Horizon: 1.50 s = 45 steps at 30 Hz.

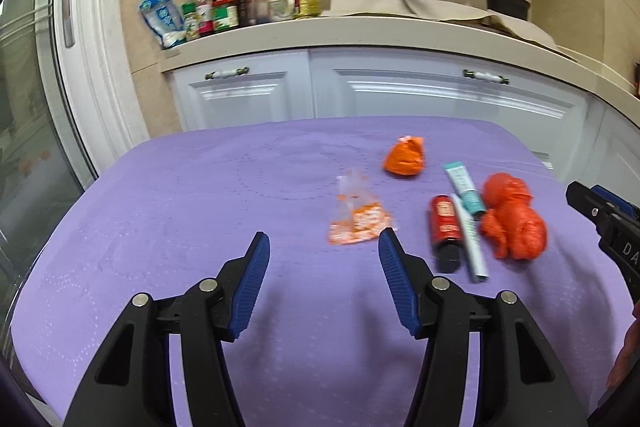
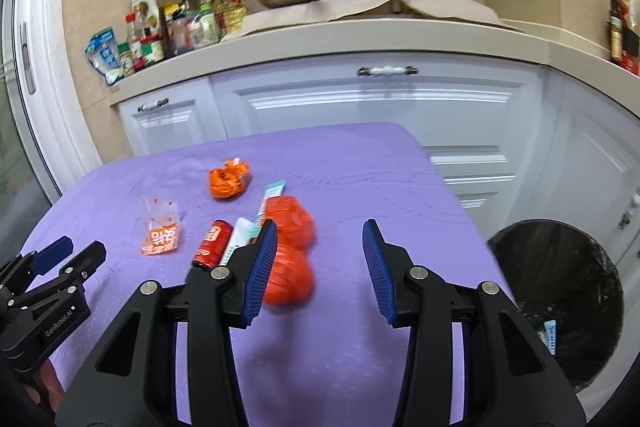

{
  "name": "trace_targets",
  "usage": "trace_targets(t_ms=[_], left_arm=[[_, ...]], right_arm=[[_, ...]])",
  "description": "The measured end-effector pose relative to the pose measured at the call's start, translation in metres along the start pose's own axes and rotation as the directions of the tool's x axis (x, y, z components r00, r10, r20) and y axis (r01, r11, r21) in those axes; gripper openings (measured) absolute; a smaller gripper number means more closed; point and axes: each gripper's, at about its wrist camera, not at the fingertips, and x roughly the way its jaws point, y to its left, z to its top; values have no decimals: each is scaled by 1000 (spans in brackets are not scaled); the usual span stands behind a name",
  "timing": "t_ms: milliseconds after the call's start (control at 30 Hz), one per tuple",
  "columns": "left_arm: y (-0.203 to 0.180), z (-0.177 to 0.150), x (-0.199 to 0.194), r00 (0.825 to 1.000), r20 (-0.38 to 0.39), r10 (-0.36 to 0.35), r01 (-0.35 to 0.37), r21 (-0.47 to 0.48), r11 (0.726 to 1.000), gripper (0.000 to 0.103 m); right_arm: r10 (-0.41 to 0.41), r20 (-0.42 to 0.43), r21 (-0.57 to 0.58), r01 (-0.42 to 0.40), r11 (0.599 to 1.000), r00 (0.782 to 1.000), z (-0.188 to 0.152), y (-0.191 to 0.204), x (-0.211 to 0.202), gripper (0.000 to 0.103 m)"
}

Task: Collect trash
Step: 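Grasp the clear snack bag with the left tool while the right tool grasps the orange bags, then carry snack bag and orange bags over the black bin and open both tools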

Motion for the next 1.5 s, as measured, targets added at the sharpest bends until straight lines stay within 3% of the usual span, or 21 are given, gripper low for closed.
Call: trace_targets(t_ms=[267, 367, 600, 667, 733, 900, 1067, 1167, 1500], left_arm=[[18, 5, 20, 999, -36, -13, 12, -28, 1000, 57], [16, 8, 26, 999, -45, -27, 26, -20, 999, 62], [6, 15, 42, 996, -65, -53, 54, 13, 998, 65], [2, 16, 49, 994, -87, -69, 70, 8, 997, 65], [-2, 18, 55, 993, -96, -73, 75, 15, 997, 65], [-8, 21, 68, 989, -120, -88, 92, 28, 995, 65], [-13, 20, 78, 982, -155, -105, 113, 41, 993, 40], [-13, 20, 81, 977, -173, -125, 134, 39, 990, 19], [-12, 19, 68, 983, -136, -127, 137, 64, 989, 10]], right_arm=[[-5, -63, -16, 4, 1000, 998, 3, 24, 35, 44], [-13, -89, -8, 12, 1000, 996, 4, 26, 47, 55], [-6, -158, 3, 7, 1000, 987, 3, 22, 64, 55], [1, -174, 3, 0, 1000, 985, 3, 22, 67, 52], [16, -192, 2, -16, 1000, 981, 2, 21, 69, 37], [36, -192, -8, -38, 999, 981, 1, 21, 68, 35], [47, -180, -4, -49, 999, 983, 1, 18, 63, 35], [57, -177, -2, -58, 998, 983, 2, 16, 60, 35], [59, -152, 4, -59, 998, 987, 0, 9, 47, 35]])
